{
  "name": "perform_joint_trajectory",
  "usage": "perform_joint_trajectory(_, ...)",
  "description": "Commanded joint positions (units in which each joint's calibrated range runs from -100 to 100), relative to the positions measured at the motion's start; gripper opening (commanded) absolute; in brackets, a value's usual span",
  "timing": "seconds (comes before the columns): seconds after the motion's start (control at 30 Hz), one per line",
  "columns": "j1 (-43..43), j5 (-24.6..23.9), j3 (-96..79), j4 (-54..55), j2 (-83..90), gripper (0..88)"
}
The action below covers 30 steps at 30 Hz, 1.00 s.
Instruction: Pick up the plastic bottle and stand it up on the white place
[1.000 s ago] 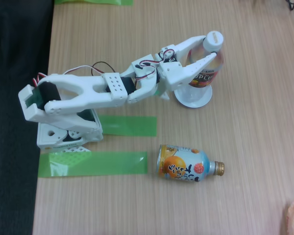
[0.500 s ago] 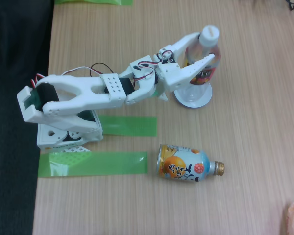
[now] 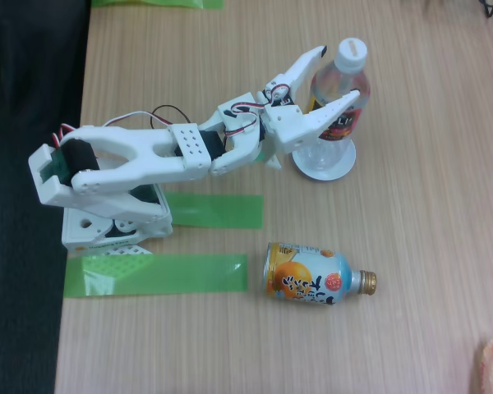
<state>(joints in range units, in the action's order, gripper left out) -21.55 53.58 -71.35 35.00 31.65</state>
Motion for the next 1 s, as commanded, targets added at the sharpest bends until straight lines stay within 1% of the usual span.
perform_joint_trajectory(0.0,-0.15,-0.28,0.87,0.79,1.57,34.7)
perform_joint_trajectory(0.17,0.15,-0.28,1.05,0.88,2.33,34.7)
perform_joint_trajectory(0.5,0.29,-0.39,-1.49,0.1,15.01,34.7)
perform_joint_trajectory(0.57,0.29,-1.8,-1.49,0.1,18.29,34.7)
perform_joint_trajectory(0.67,2.59,-7.63,-0.94,0.1,21.48,34.7)
perform_joint_trajectory(0.77,6.81,-16.03,-0.22,0.62,22.07,34.3)
perform_joint_trajectory(0.93,14.74,-34.45,1.05,0.62,22.07,34.4)
perform_joint_trajectory(0.97,16.44,-37.39,1.05,0.19,22.07,34.6)
